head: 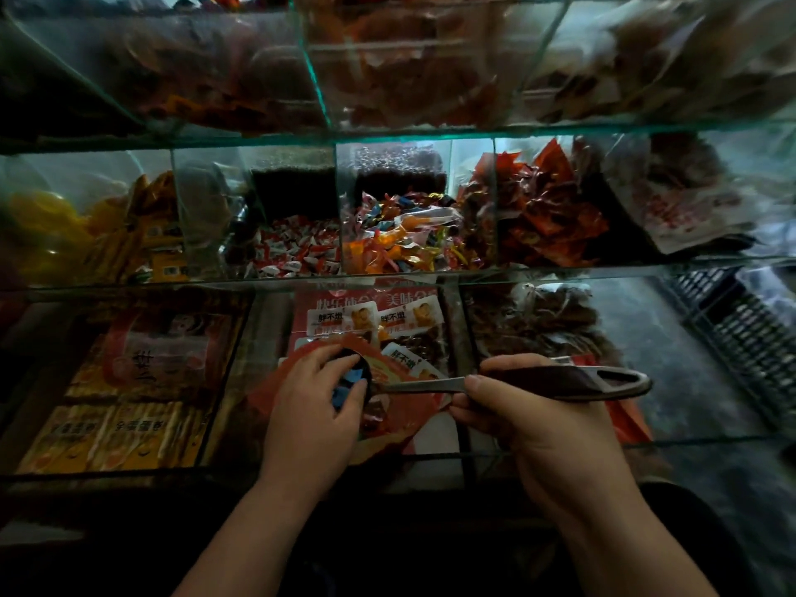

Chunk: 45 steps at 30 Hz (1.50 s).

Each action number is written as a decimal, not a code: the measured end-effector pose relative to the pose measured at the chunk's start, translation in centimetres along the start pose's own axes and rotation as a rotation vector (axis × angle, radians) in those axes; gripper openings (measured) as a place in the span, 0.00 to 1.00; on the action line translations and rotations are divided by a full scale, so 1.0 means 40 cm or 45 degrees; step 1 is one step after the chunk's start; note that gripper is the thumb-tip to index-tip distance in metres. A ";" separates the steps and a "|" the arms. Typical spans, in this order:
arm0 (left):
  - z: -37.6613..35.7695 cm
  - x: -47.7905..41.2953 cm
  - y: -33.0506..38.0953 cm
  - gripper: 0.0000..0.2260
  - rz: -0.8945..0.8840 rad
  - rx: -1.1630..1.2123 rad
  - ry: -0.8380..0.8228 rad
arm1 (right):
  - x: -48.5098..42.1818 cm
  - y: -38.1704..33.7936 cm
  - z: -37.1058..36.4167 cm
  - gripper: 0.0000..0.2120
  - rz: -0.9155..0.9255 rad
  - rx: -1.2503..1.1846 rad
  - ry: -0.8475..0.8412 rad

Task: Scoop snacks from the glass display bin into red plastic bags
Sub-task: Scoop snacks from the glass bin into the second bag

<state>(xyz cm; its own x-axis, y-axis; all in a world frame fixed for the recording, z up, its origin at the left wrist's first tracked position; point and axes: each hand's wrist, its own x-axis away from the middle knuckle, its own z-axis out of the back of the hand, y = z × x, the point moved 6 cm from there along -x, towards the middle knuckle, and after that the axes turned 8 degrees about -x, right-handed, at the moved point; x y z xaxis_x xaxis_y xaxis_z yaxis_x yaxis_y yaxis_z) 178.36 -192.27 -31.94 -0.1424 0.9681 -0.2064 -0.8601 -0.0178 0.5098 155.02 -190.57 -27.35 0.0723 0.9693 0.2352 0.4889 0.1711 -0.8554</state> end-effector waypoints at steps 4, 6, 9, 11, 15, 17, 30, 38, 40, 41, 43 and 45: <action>-0.018 -0.015 0.027 0.12 -0.030 0.057 0.029 | 0.019 -0.040 -0.005 0.08 0.008 -0.074 -0.042; -0.010 -0.039 0.048 0.11 -0.080 0.067 0.094 | 0.020 -0.066 -0.006 0.07 0.032 -0.087 -0.044; -0.005 -0.079 0.088 0.11 -0.205 0.068 0.149 | 0.017 -0.091 0.006 0.07 0.103 -0.085 0.020; 0.004 -0.110 0.115 0.10 -0.258 0.094 0.173 | 0.014 -0.108 0.009 0.05 0.118 -0.156 0.072; 0.031 -0.202 0.170 0.10 -0.359 0.144 0.216 | -0.008 -0.150 -0.001 0.04 0.096 -0.244 0.094; 0.039 -0.242 0.195 0.11 -0.383 0.159 0.238 | -0.024 -0.168 -0.004 0.04 0.102 -0.308 0.106; -0.035 -0.301 0.198 0.24 -0.029 0.655 -0.153 | -0.105 -0.228 -0.046 0.07 1.134 0.789 0.087; -0.041 -0.308 0.186 0.22 -0.006 0.704 -0.200 | -0.079 -0.196 -0.072 0.12 1.297 1.358 -0.313; -0.040 -0.307 0.190 0.22 0.001 0.729 -0.220 | -0.041 -0.205 -0.068 0.11 1.342 1.218 -0.294; -0.038 -0.305 0.193 0.23 0.008 0.746 -0.229 | -0.013 -0.200 -0.070 0.11 1.364 1.162 -0.313; -0.029 -0.298 0.198 0.24 0.009 0.767 -0.231 | -0.002 -0.198 -0.093 0.07 1.328 1.140 -0.299; -0.008 -0.290 0.206 0.23 -0.012 0.757 -0.193 | -0.019 -0.207 -0.130 0.03 0.931 1.226 -0.474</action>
<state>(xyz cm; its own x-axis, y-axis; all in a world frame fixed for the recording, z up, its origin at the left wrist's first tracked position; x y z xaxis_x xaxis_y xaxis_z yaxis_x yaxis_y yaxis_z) 172.78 -203.71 -25.60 -0.0270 0.9931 -0.1143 -0.4344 0.0913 0.8961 155.45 -193.65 -18.06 -0.2675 0.8557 -0.4430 -0.4022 -0.5169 -0.7557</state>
